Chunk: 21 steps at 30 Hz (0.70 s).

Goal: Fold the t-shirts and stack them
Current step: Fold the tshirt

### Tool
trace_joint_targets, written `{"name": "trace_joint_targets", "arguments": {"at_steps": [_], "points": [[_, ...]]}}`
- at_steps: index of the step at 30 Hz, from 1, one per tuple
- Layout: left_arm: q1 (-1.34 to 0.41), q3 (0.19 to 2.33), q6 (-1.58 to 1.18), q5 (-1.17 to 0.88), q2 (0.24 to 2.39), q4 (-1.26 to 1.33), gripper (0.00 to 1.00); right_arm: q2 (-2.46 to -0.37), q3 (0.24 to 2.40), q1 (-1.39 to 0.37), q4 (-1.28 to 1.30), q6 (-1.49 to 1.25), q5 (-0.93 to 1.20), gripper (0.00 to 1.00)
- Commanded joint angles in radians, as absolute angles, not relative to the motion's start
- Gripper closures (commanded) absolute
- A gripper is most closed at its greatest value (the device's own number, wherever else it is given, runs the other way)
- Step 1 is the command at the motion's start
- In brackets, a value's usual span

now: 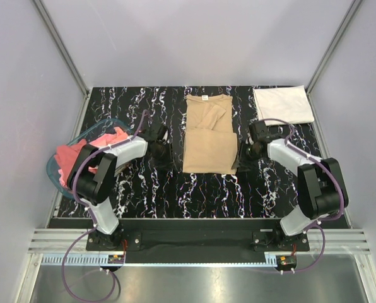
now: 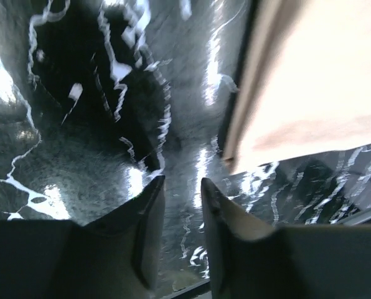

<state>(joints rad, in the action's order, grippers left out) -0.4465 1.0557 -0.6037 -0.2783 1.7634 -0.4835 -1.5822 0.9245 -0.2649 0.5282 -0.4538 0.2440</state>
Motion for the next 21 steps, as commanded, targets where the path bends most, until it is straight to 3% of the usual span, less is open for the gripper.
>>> {"name": "trace_joint_targets", "arguments": {"at_steps": [1, 11, 21], "points": [[-0.440, 1.179, -0.572, -0.272, 1.762, -0.463, 0.64, -1.624, 1.063, -0.236, 0.538, -0.404, 0.216, 0.58], [-0.390, 1.647, -0.442, -0.337, 2.065, -0.500, 0.58, -1.864, 1.397, -0.147, 0.557, -0.267, 0.303, 0.61], [-0.362, 1.805, -0.397, -0.364, 2.263, -0.505, 0.59, -2.086, 1.552, -0.109, 0.558, -0.207, 0.420, 0.62]]}}
